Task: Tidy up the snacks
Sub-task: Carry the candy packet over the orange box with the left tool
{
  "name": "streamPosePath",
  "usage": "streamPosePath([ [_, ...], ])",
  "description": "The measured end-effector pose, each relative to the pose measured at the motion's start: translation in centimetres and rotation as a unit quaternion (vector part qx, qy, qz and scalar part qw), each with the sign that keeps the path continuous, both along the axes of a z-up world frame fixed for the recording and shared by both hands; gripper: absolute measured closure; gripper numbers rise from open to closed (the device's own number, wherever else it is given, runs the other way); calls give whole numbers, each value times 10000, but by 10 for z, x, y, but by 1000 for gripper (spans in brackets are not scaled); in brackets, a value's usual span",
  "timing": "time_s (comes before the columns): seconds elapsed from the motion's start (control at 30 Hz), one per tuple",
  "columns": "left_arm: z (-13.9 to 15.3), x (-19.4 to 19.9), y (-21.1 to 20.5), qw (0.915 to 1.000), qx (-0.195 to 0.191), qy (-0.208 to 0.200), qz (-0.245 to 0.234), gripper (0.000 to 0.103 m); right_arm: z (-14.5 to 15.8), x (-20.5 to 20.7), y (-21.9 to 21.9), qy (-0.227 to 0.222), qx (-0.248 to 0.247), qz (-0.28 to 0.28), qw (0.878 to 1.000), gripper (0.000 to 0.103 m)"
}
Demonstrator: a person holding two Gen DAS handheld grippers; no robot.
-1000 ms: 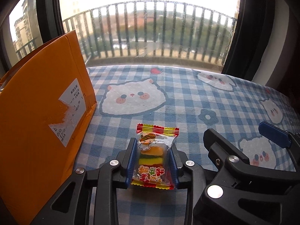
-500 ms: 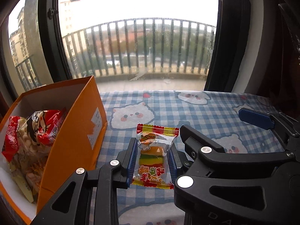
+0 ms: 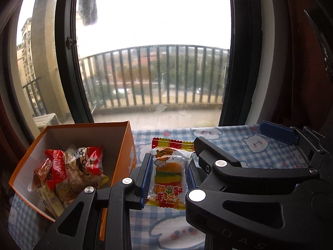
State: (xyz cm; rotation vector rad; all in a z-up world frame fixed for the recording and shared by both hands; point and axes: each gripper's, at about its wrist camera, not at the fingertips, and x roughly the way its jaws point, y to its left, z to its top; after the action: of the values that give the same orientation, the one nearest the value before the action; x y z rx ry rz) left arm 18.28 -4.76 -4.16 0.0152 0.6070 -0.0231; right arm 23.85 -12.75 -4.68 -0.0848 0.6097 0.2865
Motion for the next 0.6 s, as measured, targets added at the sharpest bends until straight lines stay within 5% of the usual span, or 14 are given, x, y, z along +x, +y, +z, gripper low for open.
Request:
streamPosePath([
  [0.6,6,-49,86,9974,-25,-563,450,73,14,-47,81,-548,453,187,9973,2],
])
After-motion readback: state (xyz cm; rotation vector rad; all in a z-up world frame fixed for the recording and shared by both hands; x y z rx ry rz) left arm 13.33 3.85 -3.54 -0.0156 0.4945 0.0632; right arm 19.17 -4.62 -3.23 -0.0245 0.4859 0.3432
